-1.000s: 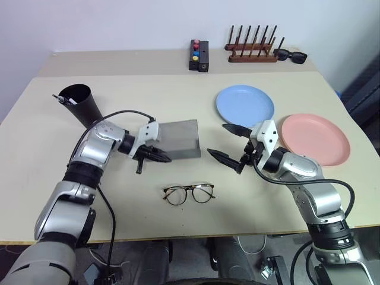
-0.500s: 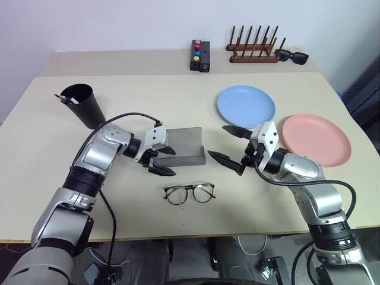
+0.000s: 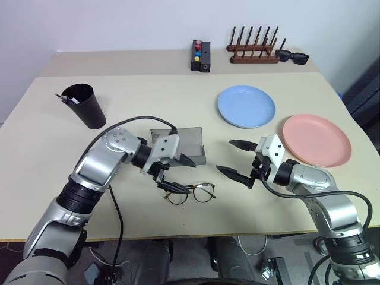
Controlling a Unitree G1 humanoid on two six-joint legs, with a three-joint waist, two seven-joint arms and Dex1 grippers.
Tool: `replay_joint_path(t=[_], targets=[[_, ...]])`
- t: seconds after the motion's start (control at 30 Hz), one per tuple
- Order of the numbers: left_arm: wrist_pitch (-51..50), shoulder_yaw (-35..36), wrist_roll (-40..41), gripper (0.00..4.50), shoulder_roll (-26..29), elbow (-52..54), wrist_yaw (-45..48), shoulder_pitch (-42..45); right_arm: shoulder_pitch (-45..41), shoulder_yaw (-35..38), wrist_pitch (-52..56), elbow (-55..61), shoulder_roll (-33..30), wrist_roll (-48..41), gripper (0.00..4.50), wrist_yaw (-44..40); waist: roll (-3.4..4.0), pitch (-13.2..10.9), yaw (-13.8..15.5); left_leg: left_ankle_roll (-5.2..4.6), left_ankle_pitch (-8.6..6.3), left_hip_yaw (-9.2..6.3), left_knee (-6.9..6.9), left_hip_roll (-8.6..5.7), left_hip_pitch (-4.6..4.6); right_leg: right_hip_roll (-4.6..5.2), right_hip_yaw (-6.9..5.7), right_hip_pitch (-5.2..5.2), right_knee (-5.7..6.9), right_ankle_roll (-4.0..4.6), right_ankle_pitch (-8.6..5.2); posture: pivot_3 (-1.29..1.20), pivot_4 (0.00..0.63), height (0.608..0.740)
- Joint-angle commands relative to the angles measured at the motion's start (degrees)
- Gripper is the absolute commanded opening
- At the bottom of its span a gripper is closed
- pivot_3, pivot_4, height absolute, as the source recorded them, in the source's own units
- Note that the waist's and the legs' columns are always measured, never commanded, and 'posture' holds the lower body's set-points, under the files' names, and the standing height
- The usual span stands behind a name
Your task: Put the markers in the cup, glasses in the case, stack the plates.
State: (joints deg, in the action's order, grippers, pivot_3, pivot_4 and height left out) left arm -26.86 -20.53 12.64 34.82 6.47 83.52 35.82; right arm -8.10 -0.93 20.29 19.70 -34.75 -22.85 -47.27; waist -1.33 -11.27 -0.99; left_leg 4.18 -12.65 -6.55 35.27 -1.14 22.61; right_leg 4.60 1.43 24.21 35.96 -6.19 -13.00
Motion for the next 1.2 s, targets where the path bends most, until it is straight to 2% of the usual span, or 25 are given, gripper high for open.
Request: replay_joint_path(t=[0.03,0.2,0.5,0.6,0.7,1.2], targets=[[2.4,-2.8,-2.1,3.88,0.0,-2.4,0.1,1.3,1.2,2.0,0.4,3.5,-0.5,-1.0,4.5,0.7,0.0,0.0,0.0,0.0,0.0,0.0,0.0,0.0,-0.01,0.0,0.0,-0.01,0.0,0.0,0.0,0.0,0.15,0.74],[4.5,-6.0,-3.8,3.88,-0.9,-5.8,0.8,1.8,2.6,2.6,0.7,4.8,-0.4,-0.9,4.5,1.9,0.0,0.0,0.0,0.0,0.0,0.0,0.0,0.0,-0.01,0.0,0.0,-0.01,0.0,0.02,0.0,0.0,0.15,0.74],[4.6,-7.1,-3.4,3.88,-1.4,-8.9,2.3,1.7,3.1,1.8,0.4,4.8,-0.1,0.0,4.5,2.7,0.0,0.0,0.0,-0.01,0.0,0.01,0.0,0.0,0.0,0.0,0.0,-0.01,0.0,0.02,0.0,0.0,0.15,0.74],[4.6,-6.8,-3.0,3.06,-1.4,-9.4,2.6,1.6,2.7,1.5,0.1,4.3,0.1,0.2,4.5,2.8,0.0,0.0,0.0,-0.01,0.0,0.01,0.0,0.0,0.0,0.0,0.0,-0.01,0.0,0.03,0.0,0.0,0.15,0.74],[4.5,-6.4,-2.8,1.54,-1.5,-9.6,2.6,1.5,2.3,1.3,-0.1,4.0,0.2,0.3,4.5,2.8,0.0,0.0,0.0,-0.01,0.0,0.0,0.0,0.0,0.0,0.0,0.0,-0.01,0.0,0.03,0.0,0.0,0.15,0.74],[1.3,-4.9,-0.4,1.54,-2.5,-10.0,1.1,1.3,1.6,0.6,-0.5,3.0,0.5,0.6,4.5,2.7,0.0,0.0,0.0,-0.01,0.0,0.0,0.0,0.0,-0.01,0.0,0.0,-0.01,0.01,0.03,0.01,0.0,0.15,0.74]])
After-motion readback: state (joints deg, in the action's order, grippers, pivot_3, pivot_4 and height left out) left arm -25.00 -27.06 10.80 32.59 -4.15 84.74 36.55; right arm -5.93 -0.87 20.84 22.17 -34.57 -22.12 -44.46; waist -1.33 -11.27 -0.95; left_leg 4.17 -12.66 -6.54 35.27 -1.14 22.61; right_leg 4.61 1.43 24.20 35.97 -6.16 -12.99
